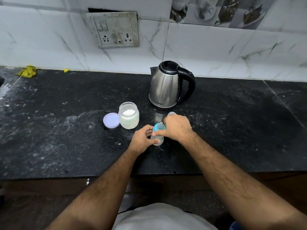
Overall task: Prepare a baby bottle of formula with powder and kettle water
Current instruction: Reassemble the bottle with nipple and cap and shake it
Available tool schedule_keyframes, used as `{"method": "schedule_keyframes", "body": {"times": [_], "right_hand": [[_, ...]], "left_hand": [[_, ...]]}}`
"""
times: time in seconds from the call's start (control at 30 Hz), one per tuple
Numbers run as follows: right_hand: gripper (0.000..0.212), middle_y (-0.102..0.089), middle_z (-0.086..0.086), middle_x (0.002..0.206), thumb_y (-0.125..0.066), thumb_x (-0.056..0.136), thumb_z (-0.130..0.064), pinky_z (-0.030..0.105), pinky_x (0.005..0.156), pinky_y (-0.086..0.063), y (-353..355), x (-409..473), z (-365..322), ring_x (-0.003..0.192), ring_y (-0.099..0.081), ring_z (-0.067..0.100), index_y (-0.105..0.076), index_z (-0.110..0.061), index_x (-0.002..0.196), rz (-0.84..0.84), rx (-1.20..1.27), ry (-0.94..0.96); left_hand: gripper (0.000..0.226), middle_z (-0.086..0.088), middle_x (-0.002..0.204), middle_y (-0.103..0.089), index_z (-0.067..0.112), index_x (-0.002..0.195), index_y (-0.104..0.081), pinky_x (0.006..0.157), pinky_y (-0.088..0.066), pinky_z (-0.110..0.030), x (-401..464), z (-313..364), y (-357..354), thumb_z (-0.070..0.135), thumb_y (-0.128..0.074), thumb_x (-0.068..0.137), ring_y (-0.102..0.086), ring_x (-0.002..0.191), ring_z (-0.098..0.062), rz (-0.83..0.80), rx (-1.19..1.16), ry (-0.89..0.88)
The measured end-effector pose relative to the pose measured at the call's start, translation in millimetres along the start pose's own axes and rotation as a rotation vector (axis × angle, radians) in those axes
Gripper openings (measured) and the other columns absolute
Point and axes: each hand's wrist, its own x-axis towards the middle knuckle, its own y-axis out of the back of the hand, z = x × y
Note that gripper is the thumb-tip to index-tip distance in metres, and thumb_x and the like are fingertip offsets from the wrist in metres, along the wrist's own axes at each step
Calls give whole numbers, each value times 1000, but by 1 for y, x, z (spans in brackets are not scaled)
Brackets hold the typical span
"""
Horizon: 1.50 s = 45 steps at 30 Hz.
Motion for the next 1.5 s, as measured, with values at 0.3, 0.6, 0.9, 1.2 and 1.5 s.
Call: {"method": "schedule_keyframes", "body": {"times": [0.3,0.6,0.9,1.2,1.5], "right_hand": [[40,-47,-16,91,-77,77,-38,31,76,-48,-6,0,11,96,-53,13,-63,-23,111,-40,304,119],[67,-52,-6,122,-78,74,-29,34,93,-47,-6,1,14,112,-50,12,-53,-26,136,-120,412,152],[58,-50,-15,83,-72,68,-67,29,63,-40,-14,0,8,82,-53,11,-58,-23,103,15,255,35],[33,-49,-16,80,-78,73,-39,28,68,-42,-10,8,20,86,-49,7,-63,-26,99,-43,354,142],[70,-48,-10,113,-80,75,-31,33,90,-49,-8,16,24,107,-50,10,-50,-36,138,-190,369,223]], "left_hand": [[49,7,106,-74,24,103,-65,102,-51,-32,1,0,0,6,-90,64,-68,105,-7,-7,-32,3],[50,7,106,-72,22,104,-65,103,-50,-28,1,1,-1,5,-90,64,-67,107,-9,-10,-23,1],[48,4,103,-75,24,102,-65,100,-53,-34,0,1,0,5,-89,65,-69,103,-10,-11,-17,11],[51,6,108,-74,25,103,-65,103,-51,-35,2,-1,0,8,-91,63,-68,106,-9,-10,-15,15],[52,10,106,-73,31,100,-65,104,-50,-37,3,0,1,10,-92,62,-68,107,-8,-15,3,4]]}}
